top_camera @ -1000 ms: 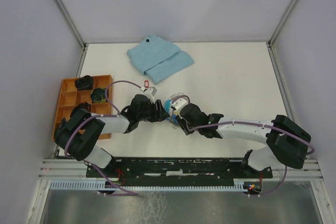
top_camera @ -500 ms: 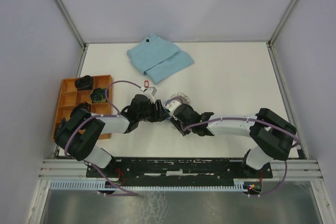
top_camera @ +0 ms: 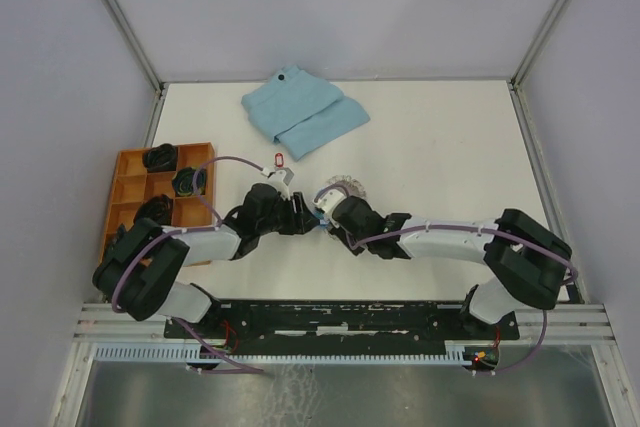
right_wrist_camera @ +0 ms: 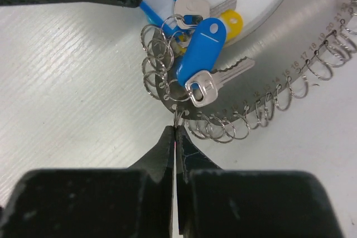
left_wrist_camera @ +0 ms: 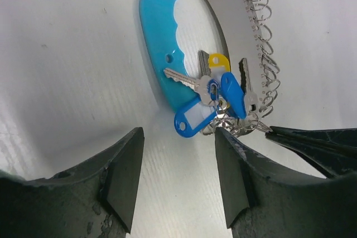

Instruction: Put the keys on the keyring

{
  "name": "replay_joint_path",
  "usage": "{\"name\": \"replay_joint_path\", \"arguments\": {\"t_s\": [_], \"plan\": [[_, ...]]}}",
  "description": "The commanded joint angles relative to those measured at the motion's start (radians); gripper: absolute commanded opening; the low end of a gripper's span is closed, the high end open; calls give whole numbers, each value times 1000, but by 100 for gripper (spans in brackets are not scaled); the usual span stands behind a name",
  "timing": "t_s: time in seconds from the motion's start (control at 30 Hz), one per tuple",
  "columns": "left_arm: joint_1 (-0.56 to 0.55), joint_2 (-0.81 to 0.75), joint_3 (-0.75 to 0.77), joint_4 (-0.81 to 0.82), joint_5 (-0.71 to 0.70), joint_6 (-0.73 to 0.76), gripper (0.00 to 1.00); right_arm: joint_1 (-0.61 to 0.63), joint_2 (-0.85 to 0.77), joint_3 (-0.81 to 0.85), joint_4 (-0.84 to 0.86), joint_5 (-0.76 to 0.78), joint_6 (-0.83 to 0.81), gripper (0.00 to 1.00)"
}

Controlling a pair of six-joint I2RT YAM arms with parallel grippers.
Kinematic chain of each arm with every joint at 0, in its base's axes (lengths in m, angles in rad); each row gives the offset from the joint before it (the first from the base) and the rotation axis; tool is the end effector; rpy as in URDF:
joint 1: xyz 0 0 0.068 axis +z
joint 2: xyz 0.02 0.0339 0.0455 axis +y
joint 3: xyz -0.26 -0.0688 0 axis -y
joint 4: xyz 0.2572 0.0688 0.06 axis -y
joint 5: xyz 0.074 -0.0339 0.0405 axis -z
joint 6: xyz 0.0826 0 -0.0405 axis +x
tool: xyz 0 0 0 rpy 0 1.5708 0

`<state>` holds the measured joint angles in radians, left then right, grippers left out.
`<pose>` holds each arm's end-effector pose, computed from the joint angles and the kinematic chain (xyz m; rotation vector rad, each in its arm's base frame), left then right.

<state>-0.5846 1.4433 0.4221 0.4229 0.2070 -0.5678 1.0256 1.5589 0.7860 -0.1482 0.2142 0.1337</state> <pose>0.2411 -0.1799 0.0962 0.1449 2.2877 -0.8585 0.1895 0.2786 0.1137 -0.9868 2.2720 0.2340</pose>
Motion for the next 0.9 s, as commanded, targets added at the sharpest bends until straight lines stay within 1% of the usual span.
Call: {"name": "replay_joint_path", "arguments": {"t_s": [0.0, 0.1, 0.23, 0.33, 0.5, 0.63, 0.87], "plan": [[0, -117, -23, 26, -43, 38, 62, -7, -105, 47, -38, 17, -47, 1], [0, -173, -39, 56, -25, 96, 67, -24, -161, 60, -75, -1, -64, 1], [-2, -229, -63, 119, 19, 180, 70, -64, -220, 82, -120, -66, -81, 1], [-13, -259, -68, 154, 70, 254, 71, -95, -254, 108, -159, -122, -85, 1], [-45, -303, -78, 232, 113, 377, 71, -141, -298, 182, -247, -201, -103, 1], [-67, -317, -80, 324, 166, 435, 71, -156, -311, 249, -333, -223, -144, 1], [-133, -293, -24, 335, 247, 610, 72, -167, -308, 355, -416, -248, -196, 1]]}}
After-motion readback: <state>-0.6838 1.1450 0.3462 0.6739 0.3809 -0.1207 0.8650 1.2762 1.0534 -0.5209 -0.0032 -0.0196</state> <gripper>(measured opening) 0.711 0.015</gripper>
